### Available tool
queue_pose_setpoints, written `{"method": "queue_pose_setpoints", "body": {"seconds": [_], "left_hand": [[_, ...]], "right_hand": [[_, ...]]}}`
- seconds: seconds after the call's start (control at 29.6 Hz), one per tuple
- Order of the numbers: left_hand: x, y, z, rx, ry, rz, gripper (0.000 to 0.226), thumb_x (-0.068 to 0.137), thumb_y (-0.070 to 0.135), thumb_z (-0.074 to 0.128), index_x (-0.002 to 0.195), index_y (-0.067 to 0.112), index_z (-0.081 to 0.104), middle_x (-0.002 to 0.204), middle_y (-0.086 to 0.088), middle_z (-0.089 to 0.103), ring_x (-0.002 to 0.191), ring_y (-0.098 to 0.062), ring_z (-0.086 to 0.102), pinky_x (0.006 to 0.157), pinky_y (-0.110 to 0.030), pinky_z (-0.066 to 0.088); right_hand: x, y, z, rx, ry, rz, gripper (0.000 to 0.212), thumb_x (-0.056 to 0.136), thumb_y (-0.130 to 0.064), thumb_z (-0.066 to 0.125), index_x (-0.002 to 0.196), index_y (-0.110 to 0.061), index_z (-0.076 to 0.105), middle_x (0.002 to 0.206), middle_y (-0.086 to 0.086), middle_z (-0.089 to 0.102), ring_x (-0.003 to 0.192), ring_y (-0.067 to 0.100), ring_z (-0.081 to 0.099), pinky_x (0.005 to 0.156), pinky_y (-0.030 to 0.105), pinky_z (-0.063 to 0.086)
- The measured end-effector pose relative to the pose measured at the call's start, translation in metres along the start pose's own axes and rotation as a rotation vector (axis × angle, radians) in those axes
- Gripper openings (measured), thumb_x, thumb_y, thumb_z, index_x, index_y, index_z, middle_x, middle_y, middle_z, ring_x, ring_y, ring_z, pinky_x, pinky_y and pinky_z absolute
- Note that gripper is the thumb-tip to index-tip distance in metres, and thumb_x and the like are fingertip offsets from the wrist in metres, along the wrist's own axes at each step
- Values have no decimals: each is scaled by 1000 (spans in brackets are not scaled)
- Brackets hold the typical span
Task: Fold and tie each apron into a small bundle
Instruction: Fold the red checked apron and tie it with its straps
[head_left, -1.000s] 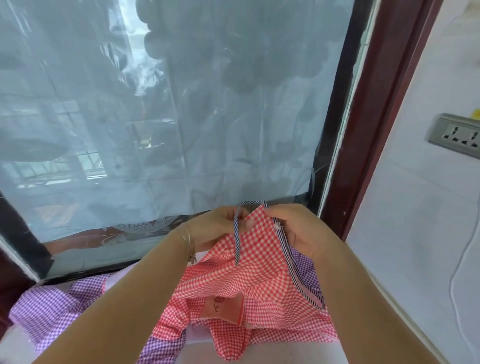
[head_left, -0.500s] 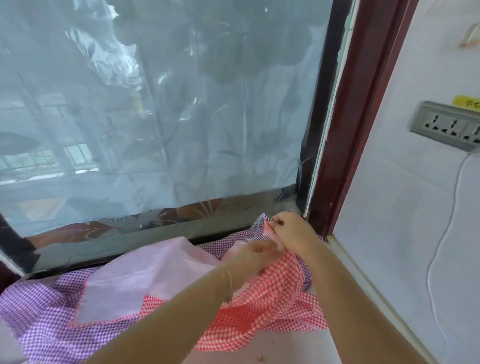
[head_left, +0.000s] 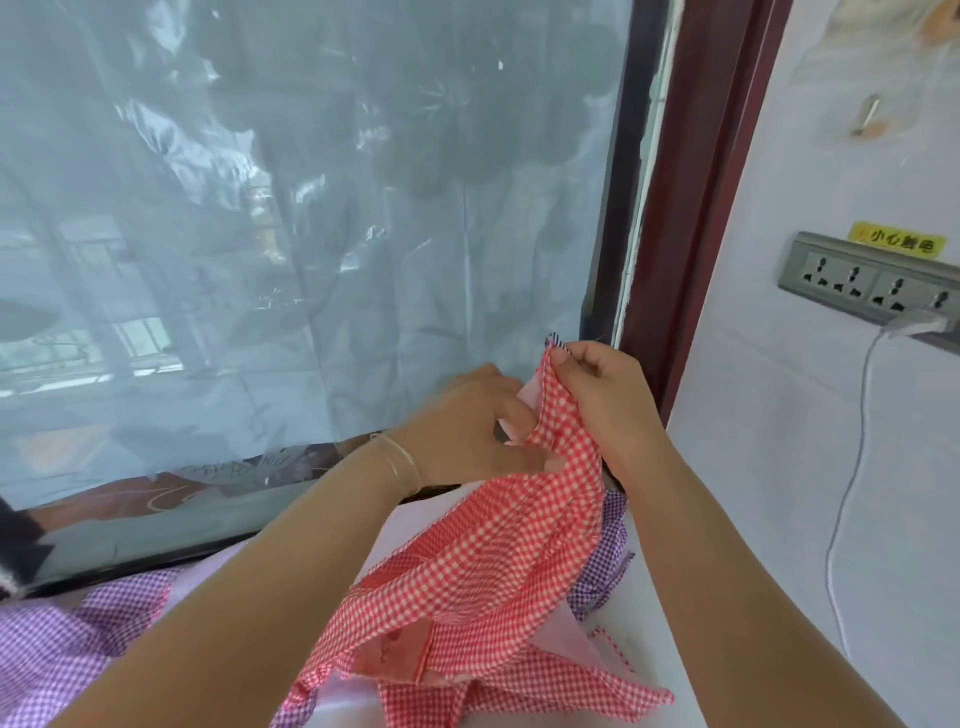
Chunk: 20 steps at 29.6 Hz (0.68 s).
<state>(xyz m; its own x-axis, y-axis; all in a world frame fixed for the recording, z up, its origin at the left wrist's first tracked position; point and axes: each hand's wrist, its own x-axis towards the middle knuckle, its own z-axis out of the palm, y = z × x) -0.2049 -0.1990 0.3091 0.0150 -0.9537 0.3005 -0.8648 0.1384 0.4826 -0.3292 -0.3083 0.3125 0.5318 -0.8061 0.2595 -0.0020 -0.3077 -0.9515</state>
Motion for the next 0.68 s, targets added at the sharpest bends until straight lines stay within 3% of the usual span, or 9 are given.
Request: {"method": "queue_pose_setpoints", "body": {"seconds": [0.1,0.2,0.27,0.34,0.41,0.54,0.61,0.68], "left_hand": [[6,9,-17,149,-142,-79,50,68,75,57,91,31,66,92,12,59,94,-9,45,93,-27,37],[3,7,-25,211,-317,-156,38,82,60,62,108,33,60,92,19,55,96,-8,50,98,-26,38],[-2,0,-27,121,-342,-157,24,85,53,63,90,29,64,92,9,65,89,-10,60,91,-24,45],[-7,-4,-31,83,-331,-184,30,87,49,61,83,20,66,94,-2,66,88,-14,62,79,-16,44],[-10,-6,-31,136,-349,-187,36,86,52,59,76,18,63,94,-7,60,86,-17,58,74,-19,43],[-22,-8,-47,351,-471,-257,23,87,49,56,76,29,59,78,11,57,76,-8,56,74,-17,44],[-29,-17,-69,502,-370,-362,28,85,53,51,84,28,63,77,12,63,76,-10,62,79,-27,53],[-38,-31,-95,801,-95,-442,40,88,57,44,86,21,61,82,6,62,83,-15,61,81,-30,51]], "right_hand": [[7,-19,-2,-8,24,-88,13,96,-25,57,89,-20,67,87,-2,70,81,11,65,78,26,51],[16,-34,-10,-40,180,-191,16,97,-23,54,90,-17,67,87,-3,67,80,8,61,76,19,48],[31,-42,-19,-12,294,-224,18,97,-23,53,91,-14,67,83,-6,64,76,3,58,75,15,46],[51,-47,-26,-27,330,-222,19,97,-22,52,90,-13,67,79,-9,61,74,1,56,76,16,45],[74,-46,-30,-56,328,-206,20,97,-20,53,85,-11,66,75,-8,60,70,1,54,76,20,45],[105,-45,-35,-85,383,-181,22,97,-19,53,89,-6,69,73,-6,60,65,0,52,68,16,45],[114,-50,-38,-47,449,-187,21,96,-18,55,93,-4,70,79,0,65,68,3,55,63,11,43],[120,-59,-36,19,526,-199,21,95,-18,56,97,-2,70,88,5,68,78,10,59,71,13,48]]}}
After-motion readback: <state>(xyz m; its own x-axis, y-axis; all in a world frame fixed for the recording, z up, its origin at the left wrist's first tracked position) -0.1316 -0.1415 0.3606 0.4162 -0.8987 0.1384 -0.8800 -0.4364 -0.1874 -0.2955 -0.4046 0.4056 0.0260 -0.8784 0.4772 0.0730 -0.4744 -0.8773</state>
